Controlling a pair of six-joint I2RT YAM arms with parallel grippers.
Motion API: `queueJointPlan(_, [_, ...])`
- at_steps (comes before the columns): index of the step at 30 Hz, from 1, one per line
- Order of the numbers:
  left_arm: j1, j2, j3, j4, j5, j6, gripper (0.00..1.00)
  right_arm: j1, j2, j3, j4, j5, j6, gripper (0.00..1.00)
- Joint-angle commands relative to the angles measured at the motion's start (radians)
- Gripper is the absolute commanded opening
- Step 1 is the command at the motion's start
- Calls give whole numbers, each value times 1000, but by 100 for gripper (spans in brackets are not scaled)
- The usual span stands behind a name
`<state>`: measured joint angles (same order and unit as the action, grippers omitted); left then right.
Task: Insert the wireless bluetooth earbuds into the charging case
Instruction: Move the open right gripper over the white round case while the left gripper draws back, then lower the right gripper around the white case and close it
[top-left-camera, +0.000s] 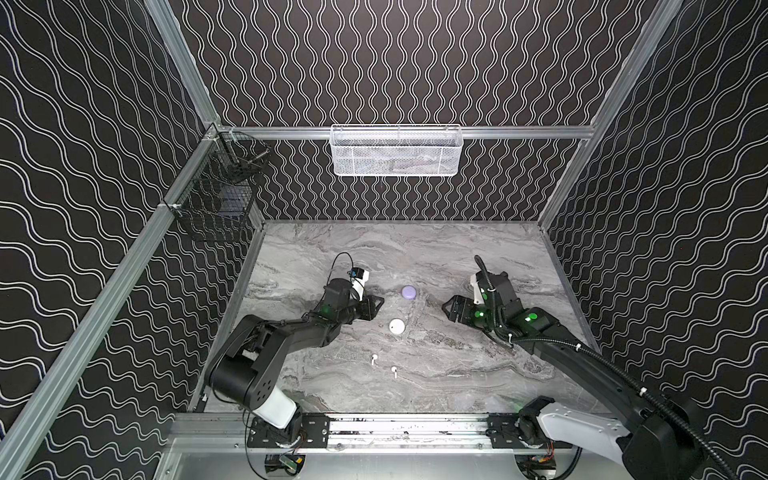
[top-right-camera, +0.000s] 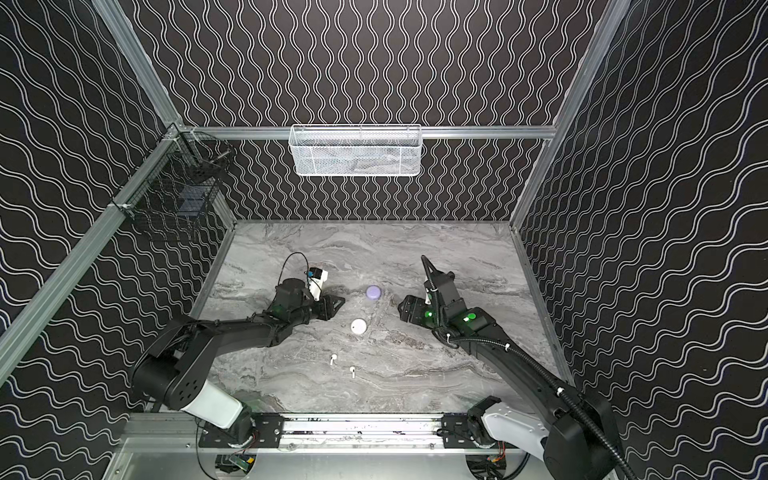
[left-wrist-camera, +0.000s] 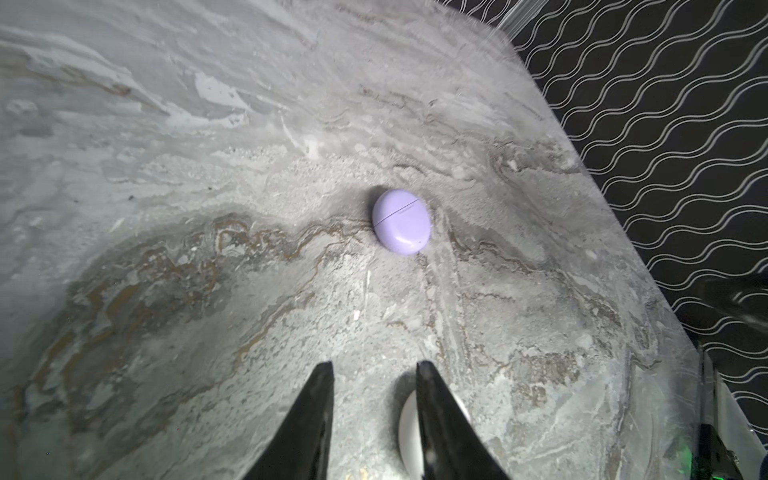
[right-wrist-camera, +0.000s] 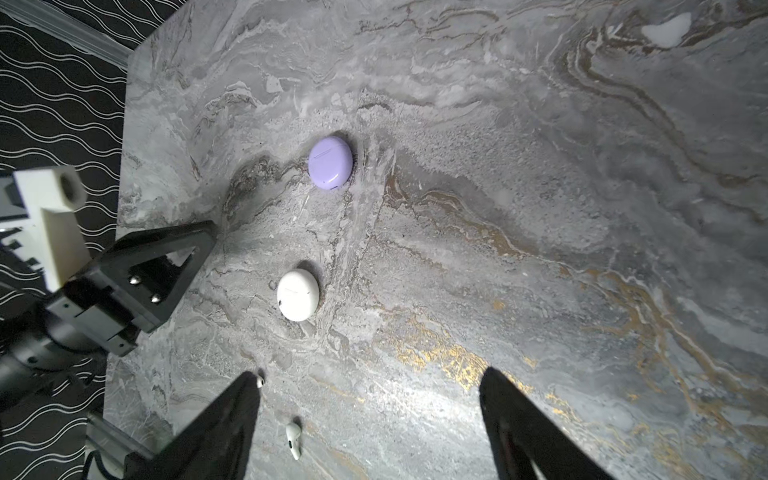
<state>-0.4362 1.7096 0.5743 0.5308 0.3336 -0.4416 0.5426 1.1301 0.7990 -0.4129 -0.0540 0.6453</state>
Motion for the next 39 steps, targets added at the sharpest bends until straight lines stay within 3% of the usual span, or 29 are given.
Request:
queueJointPlan(1, [0, -36, -14, 39, -44, 22, 35, 36, 25, 37, -22, 69, 31, 85])
queueJointPlan(17, [-9, -143, -99, 178, -24, -2, 28, 260, 326, 242, -42, 192, 39, 82])
queueJointPlan(25, [-8, -173, -119, 166, -91, 17, 30, 302, 477, 322, -24, 167, 8, 81])
queueJointPlan(39, [15, -159, -142, 205, -107, -25, 31, 372, 706, 478, -92, 217, -67, 81])
